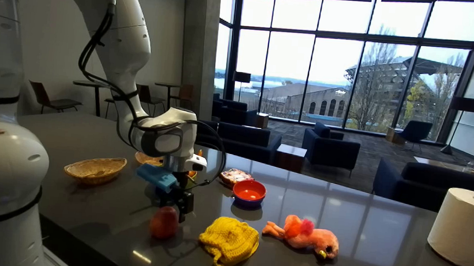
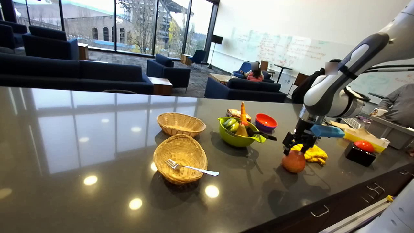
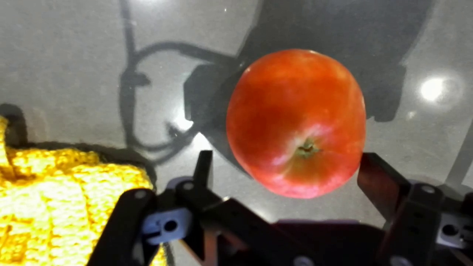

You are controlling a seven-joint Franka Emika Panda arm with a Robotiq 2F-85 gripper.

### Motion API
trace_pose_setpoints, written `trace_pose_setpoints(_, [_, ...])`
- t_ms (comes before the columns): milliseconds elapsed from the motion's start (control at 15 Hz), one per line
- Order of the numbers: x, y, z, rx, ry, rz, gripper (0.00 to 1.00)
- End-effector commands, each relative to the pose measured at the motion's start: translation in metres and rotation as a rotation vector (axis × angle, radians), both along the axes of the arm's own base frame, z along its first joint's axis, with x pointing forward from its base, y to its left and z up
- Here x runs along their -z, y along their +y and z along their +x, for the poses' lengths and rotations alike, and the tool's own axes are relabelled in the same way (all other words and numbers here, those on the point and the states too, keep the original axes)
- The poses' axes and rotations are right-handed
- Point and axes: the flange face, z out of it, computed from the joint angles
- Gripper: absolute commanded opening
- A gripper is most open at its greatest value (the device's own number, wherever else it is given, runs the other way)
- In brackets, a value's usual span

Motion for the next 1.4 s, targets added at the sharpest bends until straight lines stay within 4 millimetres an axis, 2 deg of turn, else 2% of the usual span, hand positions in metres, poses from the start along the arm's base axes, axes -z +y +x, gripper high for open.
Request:
trace_pose_setpoints(0, [-0.005,-0.003,-0.005,-0.004,0.001,-0.014,1.0])
trace_pose_setpoints(267, [-0.004,-0.005,-0.007,0.0,0.021,-0.017,0.98])
trace_pose_setpoints(333, [-0.004,-0.005,-0.008,0.004,0.027,-0.014,0.74])
trace_pose_setpoints(467, [-0.005,-0.004,-0.012,0.016,0.032,-0.013,0.71])
trace_pose_setpoints(667, [-0.009,-0.002,-0.01,0.031,0.031,-0.011,0.53])
trace_pose_setpoints(1333, [-0.017,0.002,-0.009,0.044,0.037,-0.01,0.51])
